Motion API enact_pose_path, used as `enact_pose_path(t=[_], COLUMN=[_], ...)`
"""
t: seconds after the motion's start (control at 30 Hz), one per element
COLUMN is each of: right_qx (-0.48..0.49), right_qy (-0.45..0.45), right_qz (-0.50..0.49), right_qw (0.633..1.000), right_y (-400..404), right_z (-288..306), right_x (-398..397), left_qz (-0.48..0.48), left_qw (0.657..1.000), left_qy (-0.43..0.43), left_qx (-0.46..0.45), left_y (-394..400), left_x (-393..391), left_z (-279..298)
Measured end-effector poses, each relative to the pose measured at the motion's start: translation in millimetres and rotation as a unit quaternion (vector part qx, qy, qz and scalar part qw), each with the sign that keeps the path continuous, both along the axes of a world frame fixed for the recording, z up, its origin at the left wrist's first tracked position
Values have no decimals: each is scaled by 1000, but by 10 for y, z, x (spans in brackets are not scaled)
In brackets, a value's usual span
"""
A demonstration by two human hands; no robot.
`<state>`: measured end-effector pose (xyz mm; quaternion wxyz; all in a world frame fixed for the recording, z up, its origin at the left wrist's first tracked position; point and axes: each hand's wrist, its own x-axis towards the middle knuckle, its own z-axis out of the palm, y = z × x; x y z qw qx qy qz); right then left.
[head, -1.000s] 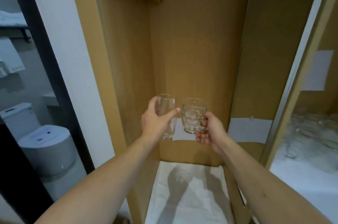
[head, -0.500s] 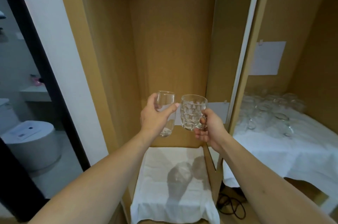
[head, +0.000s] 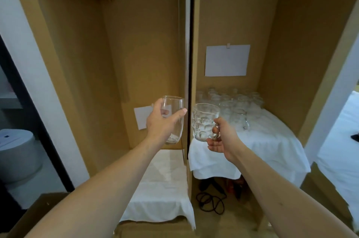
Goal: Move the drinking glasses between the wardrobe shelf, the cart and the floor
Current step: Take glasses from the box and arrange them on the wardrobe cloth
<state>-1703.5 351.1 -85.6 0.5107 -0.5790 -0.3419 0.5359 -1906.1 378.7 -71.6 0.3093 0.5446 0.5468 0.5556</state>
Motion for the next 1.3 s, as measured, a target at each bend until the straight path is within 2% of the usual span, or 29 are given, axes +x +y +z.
enact_pose_path(t=[0.3, 0.6, 0.97, 1.3], right_qx=[4, -32, -65, -77], right_qy=[7, 11, -14, -125], right_qz=[-49, -108, -154, -142], right_qw=[999, 994, 986, 979], right_y=[-386, -331, 653, 1506], right_z=[-61, -184, -325, -627], right_x=[1038, 1792, 2489, 3012], left_qz=[-62, -121, -138, -121], left_qw=[998, 992, 990, 992], left_qy=[19, 27, 11, 7], left_qx=[3, -1, -25, -46], left_y=[-187, 193, 1353, 2143], left_x=[1023, 1825, 2616, 2937], left_z=[-17, -138, -380, -499])
